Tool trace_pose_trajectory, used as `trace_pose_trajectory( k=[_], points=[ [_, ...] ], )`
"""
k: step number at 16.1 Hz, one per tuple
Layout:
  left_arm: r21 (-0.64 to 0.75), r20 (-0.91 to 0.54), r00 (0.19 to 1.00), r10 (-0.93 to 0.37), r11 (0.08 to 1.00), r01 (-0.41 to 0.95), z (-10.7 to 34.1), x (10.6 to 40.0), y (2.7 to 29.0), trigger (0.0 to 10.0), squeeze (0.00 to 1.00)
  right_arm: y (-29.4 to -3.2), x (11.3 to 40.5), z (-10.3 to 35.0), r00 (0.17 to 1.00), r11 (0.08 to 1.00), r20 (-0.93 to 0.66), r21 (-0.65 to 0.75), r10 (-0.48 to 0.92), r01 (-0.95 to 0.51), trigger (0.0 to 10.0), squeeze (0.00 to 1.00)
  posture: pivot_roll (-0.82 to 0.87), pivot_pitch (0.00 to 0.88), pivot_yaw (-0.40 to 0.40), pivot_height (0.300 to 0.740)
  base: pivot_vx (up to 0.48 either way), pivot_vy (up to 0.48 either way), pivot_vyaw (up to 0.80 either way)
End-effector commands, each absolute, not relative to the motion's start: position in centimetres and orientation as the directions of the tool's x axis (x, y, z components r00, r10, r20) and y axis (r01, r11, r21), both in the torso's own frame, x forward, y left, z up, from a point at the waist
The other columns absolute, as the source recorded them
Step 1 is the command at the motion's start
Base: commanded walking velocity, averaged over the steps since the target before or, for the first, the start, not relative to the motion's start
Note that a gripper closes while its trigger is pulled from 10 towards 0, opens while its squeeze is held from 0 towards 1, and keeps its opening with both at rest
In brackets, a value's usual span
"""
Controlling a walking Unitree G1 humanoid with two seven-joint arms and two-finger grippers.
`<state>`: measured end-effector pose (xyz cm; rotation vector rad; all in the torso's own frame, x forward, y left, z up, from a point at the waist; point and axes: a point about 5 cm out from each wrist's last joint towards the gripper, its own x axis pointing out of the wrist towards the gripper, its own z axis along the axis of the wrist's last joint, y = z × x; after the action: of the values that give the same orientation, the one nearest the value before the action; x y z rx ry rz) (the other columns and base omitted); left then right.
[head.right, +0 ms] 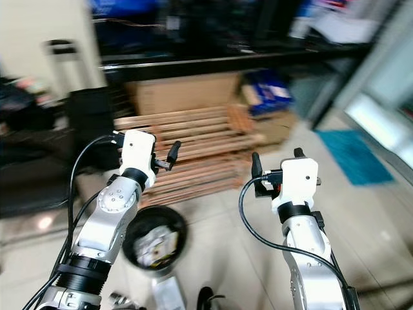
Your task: Picking trash to rubbish bin
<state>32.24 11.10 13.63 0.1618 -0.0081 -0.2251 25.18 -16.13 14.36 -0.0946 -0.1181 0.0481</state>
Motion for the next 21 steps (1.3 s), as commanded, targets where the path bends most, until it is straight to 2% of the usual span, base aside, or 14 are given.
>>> trace_pose_trajectory(
  k=[1,6,9,16,20,21],
  points=[
    [0.148,0.010,0.973,-0.230,0.963,0.226,14.4,32.5,10.6,10.0,0.00,-16.6,25.1,15.0,0.991,0.993,0.129,-0.116,0.028,-0.013,10.0,0.00,0.22,0.065,-0.105,0.740,0.000,0.000,-0.76],
    [0.103,-0.010,0.974,-0.228,0.968,0.228,14.2,32.7,10.1,10.0,0.00,-16.9,24.7,15.4,0.990,0.992,0.139,-0.123,0.009,0.009,10.0,0.00,0.19,0.063,-0.103,0.740,0.000,0.000,-0.76],
    [0.099,-0.004,0.957,-0.289,0.952,0.288,14.4,32.6,9.3,10.0,0.00,-17.0,24.7,16.0,0.988,0.992,0.152,-0.126,-0.001,0.021,10.0,0.00,0.19,0.068,-0.103,0.740,0.000,0.000,-0.77],
    [0.101,-0.022,0.944,-0.328,0.939,0.329,14.4,32.9,8.3,10.0,0.00,-17.4,24.1,16.4,0.987,0.991,0.154,-0.120,-0.036,0.054,10.0,0.00,0.16,0.074,-0.094,0.740,0.000,0.000,-0.78],
    [0.151,-0.056,0.922,-0.384,0.909,0.388,13.7,33.0,8.5,10.0,0.00,-18.5,23.6,16.4,0.968,0.982,0.194,-0.072,-0.158,0.174,10.0,0.00,0.17,0.069,-0.082,0.740,0.000,0.000,-0.78],
    [0.189,-0.073,0.912,-0.403,0.893,0.410,13.6,33.3,8.8,10.0,0.00,-18.5,23.7,16.1,0.964,0.981,0.196,-0.041,-0.179,0.191,10.0,0.00,0.18,0.066,-0.051,0.740,0.000,0.000,-0.58]
  ],
)
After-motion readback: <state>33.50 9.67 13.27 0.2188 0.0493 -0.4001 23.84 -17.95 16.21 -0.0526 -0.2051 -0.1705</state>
